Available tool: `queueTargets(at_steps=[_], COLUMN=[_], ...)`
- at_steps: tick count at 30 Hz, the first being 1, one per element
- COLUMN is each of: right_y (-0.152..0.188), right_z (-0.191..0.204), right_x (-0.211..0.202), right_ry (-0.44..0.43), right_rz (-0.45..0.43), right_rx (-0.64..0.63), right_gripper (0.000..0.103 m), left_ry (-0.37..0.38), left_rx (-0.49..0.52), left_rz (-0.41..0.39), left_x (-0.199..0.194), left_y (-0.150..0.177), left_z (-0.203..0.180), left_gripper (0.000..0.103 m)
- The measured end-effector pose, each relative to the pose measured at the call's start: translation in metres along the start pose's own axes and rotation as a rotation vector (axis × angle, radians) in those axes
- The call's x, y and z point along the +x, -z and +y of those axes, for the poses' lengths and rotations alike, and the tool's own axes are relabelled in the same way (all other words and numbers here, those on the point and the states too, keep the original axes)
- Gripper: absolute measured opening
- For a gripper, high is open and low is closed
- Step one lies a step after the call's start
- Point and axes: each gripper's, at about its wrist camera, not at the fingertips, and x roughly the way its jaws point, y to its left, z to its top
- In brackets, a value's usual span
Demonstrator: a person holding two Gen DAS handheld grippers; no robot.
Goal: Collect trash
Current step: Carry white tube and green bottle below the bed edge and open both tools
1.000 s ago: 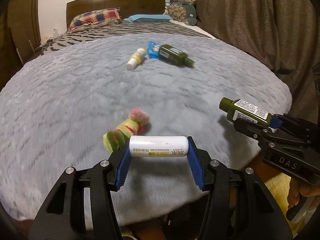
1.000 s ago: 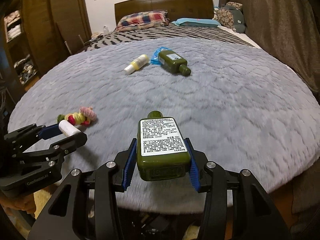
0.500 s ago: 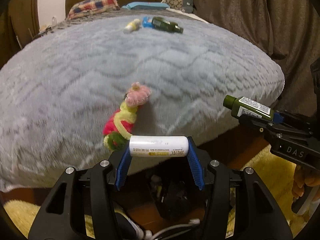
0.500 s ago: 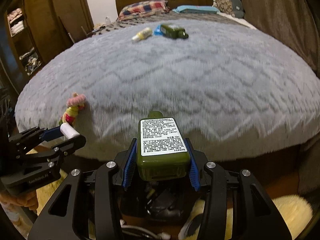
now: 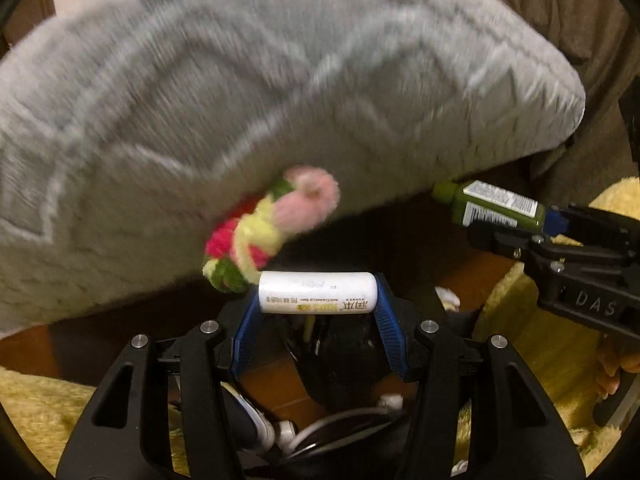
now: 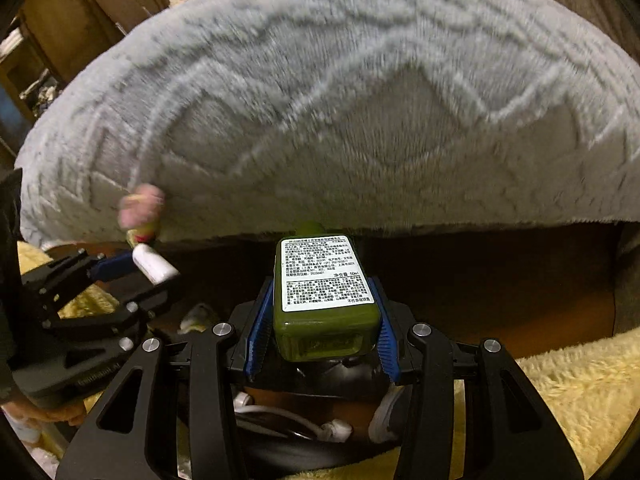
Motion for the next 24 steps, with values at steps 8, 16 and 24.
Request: queueTargets(at_steps=[8, 16, 24], right_y=[0.01, 0.012, -0.002], right_z=[0.002, 0.008, -0.012], right_x=[0.035, 0.052, 0.049], right_ry=[-0.004, -0.016, -0.029], right_rz=[0.103, 0.15, 0.139], right_rx=[-0.001, 0.001, 0.046], right_gripper=[0.046, 0.046, 0.057], left_ry=[0.02, 0.051, 0.061], left_rx=[-0.002, -0.008, -0.022], left_rz=[0.095, 0.151, 0.175], left_x=[0.033, 0.05, 0.062], left_y=[0.003, 0.002, 0.002], left_z=[0.004, 0.007, 0.01], left_gripper=[0.05, 0.05, 0.056])
